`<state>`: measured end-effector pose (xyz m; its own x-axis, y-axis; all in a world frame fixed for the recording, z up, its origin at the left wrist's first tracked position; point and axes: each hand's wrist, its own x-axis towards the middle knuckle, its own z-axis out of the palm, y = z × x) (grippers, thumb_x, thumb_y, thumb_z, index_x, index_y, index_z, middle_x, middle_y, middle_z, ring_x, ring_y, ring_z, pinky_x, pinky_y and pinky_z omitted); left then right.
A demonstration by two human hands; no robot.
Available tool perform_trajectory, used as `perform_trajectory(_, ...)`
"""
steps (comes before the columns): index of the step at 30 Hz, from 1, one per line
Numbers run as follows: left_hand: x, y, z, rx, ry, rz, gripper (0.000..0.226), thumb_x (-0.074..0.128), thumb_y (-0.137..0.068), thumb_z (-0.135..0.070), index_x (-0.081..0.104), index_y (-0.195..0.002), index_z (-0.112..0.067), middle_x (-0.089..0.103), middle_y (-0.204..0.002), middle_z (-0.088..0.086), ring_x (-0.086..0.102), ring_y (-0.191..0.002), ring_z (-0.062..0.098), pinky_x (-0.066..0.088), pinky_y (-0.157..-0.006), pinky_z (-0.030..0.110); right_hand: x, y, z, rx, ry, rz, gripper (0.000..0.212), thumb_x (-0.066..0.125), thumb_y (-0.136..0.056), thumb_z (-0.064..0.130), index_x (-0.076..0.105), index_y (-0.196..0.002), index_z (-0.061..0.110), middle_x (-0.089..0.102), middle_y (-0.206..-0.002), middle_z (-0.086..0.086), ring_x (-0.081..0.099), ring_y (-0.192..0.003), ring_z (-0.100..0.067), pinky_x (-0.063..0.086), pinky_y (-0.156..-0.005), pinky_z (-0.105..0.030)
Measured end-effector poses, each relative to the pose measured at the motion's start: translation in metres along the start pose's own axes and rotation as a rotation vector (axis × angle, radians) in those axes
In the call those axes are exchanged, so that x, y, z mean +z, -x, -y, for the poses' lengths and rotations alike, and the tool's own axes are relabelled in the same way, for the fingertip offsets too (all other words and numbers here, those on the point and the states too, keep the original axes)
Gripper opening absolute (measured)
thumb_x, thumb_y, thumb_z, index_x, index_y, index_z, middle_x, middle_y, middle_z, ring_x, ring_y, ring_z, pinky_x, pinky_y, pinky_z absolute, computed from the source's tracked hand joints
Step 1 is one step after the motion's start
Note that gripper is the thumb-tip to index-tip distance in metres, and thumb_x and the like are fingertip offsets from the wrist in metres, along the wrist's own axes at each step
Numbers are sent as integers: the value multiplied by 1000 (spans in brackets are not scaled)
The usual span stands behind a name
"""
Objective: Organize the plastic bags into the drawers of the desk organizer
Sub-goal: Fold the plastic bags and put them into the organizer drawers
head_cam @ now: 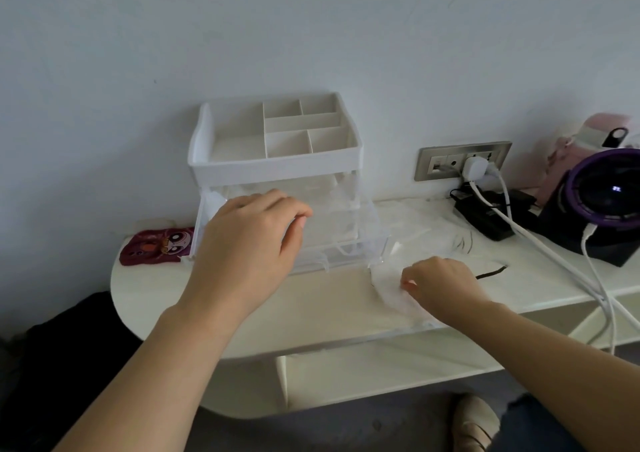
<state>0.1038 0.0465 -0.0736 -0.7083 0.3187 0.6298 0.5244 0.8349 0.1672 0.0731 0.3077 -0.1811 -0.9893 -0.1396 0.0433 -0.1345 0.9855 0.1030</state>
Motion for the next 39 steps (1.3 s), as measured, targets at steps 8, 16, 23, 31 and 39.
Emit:
perform_trajectory(8,5,6,-34,243,161,46,20,50,-90,-13,70,-95,-12,66,-90,-3,64,-78,15,53,-71,32,-38,18,-8,71,-371,-1,13,53,-87,25,64,-81,27,60,-75,15,60,-76,-10,45,-63,-25)
perform_trajectory(16,3,3,-58,-163,793,359,36,54,-82,-59,65,-104,-32,68,-96,-21,60,-93,-9,46,-75,6,-101,42,16,156,-1107,-424,21,56,-84,17,55,-66,6,45,-45,9,38,-41,-3,33,-40,-14)
perform_trajectory(23,-15,-19,-53,-262,1177,318,55,59,-81,-56,54,-128,-28,56,-132,-13,53,-121,4,44,-101,38,-152,30,72,-108,-994,-707,19,64,-83,20,54,-67,18,53,-59,7,46,-55,-6,37,-49,-20)
perform_trajectory(31,-34,-23,25,-742,1220,137,25,47,-96,-25,70,-98,-17,74,-93,4,72,-84,23,58,-65,30,-147,-17,98,-233,-606,-452,21,54,-89,41,66,-97,25,52,-96,10,45,-78,-4,40,-76,-23)
perform_trajectory(39,-21,-16,53,-529,158,155,15,52,-88,-26,62,-78,-20,66,-69,-3,62,-64,17,47,-53,29,-141,-42,108,-286,-310,-123,28,62,-87,40,61,-114,34,55,-121,9,44,-116,-14,37,-99,-34)
